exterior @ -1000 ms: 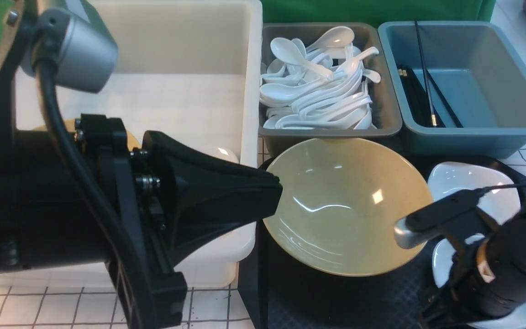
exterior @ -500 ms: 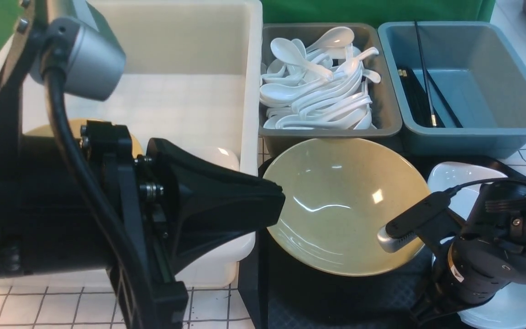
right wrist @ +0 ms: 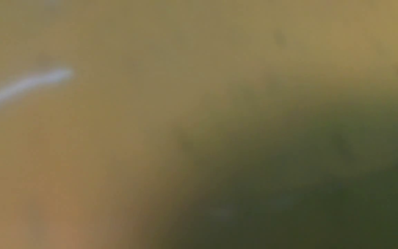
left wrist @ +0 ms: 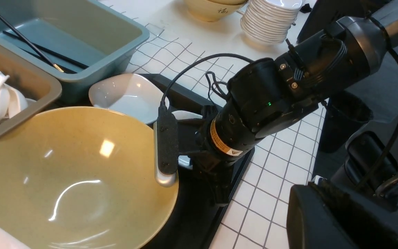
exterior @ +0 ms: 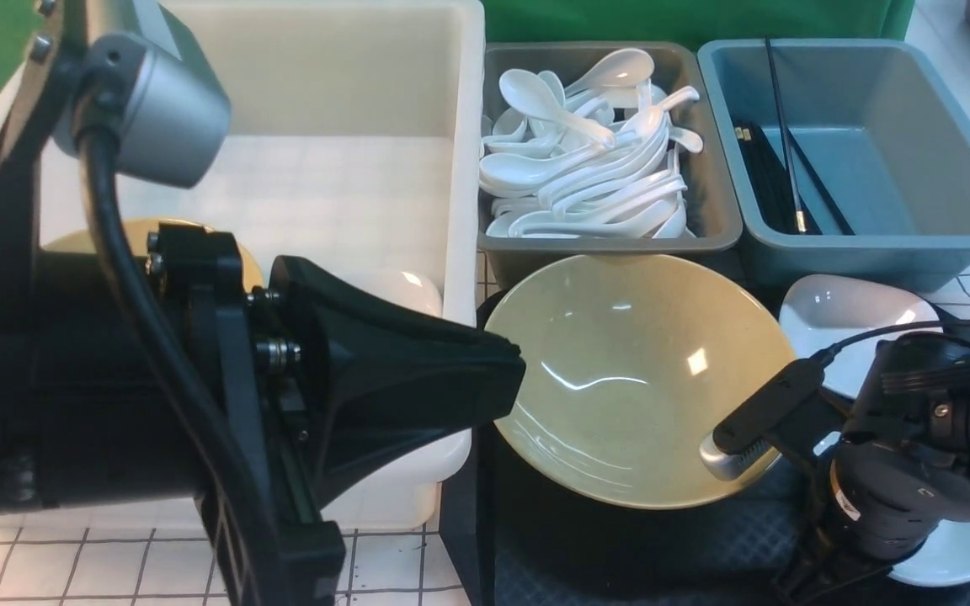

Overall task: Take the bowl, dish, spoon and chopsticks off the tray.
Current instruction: Use the right arm to grab the plate, then use the right arm to put the plate into the large storage box on the left

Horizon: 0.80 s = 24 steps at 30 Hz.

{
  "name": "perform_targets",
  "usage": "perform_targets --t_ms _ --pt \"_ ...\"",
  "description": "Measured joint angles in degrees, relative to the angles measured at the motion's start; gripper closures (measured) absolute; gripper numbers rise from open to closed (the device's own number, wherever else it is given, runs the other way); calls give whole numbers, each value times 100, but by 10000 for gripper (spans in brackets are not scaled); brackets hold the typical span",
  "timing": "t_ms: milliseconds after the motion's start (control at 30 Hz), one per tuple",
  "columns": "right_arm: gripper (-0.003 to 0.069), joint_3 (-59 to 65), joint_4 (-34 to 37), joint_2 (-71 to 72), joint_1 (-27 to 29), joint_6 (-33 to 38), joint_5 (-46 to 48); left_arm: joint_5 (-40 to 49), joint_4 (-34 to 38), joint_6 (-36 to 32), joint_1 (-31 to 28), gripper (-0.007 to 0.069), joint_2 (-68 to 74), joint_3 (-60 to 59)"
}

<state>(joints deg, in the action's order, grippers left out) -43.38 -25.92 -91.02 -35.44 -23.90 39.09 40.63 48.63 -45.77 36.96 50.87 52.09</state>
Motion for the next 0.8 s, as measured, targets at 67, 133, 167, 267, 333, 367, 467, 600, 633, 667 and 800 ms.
perform_targets --t_ms 67,133,167,267,333,367,467,600,633,667,800 --pt "549 0 123 253 5 73 180 0 0 0 0 625 0 0" --pt "582 -5 339 524 5 191 337 0 0 0 0 625 0 0" --pt "597 -19 589 733 5 313 517 0 0 0 0 625 0 0" --pt "608 -154 1100 1190 5 488 1014 0 0 0 0 625 0 0" --pt "608 -374 1194 1494 5 556 1422 0 0 8 0 625 0 0" --pt "608 -549 1208 1660 5 618 1733 0 0 28 0 625 0 0" --pt "608 -1083 1257 1968 5 796 2308 0 -89 162 0 625 0 0" --pt "608 -1866 1302 2061 -57 1098 2722 -102 -649 573 0 625 -30 0" --pt "608 -2143 1342 2031 -120 1270 2731 -161 -867 766 0 625 -58 0" --pt "608 -2456 1405 1963 -206 1487 2723 -240 -1177 1053 0 625 -112 0" --pt "608 -3984 1701 1272 -649 2518 2515 -511 -2765 2665 0 625 -452 0"
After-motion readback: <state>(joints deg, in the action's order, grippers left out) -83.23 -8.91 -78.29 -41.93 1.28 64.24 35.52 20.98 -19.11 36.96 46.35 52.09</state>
